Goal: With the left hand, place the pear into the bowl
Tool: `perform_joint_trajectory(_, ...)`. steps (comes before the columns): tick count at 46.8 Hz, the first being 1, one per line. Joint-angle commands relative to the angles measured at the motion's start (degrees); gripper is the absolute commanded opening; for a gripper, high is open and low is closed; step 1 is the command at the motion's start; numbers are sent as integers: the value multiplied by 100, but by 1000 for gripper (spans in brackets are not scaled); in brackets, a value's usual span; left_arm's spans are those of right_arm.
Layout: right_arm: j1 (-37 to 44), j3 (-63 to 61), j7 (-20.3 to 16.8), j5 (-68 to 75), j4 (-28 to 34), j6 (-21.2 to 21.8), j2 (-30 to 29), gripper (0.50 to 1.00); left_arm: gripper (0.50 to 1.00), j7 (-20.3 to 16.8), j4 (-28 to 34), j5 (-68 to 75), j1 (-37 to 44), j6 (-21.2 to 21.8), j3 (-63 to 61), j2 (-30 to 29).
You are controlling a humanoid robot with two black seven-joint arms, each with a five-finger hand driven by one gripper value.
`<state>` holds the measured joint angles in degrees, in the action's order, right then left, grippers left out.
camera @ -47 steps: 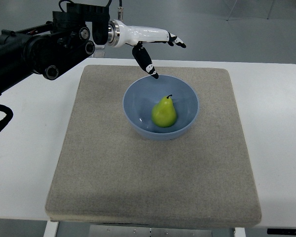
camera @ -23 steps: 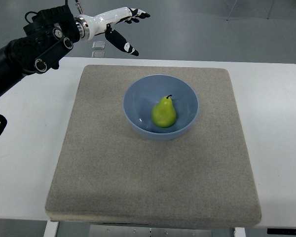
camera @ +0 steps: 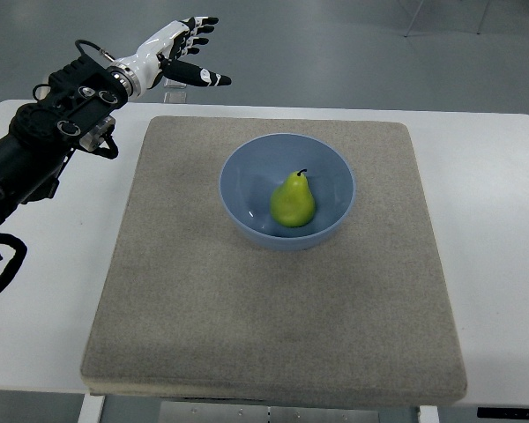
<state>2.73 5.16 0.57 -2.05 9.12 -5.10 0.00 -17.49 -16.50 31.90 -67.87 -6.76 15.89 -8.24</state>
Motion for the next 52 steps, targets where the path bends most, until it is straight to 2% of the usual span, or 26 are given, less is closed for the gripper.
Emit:
perform_joint_trajectory(1, 0, 3, 5, 3, -6, 0, 0, 924, 962, 9, 121, -718, 168, -1, 11, 94)
perform_joint_trajectory(12, 0, 3, 5, 3, -6, 0, 0, 926, 962, 105, 595, -2442, 520, -1, 20, 455)
perform_joint_trajectory(26, 0, 3, -4, 3, 2, 0, 0, 926, 971, 132, 613, -4183, 828, -159, 327, 481)
perform_joint_trajectory(29, 0, 3, -4, -6, 2, 0, 0, 924, 988, 123, 604, -4289, 872, -378, 424, 481)
perform_joint_trajectory(38, 0, 3, 5, -6, 3, 0, 0, 924, 988, 123, 631, -4297, 1047, -1037, 1074, 534)
perform_joint_trajectory(52, 0, 3, -4, 3, 2, 0, 0, 926, 990, 114, 631, -4271, 1092, -1064, 1154, 481)
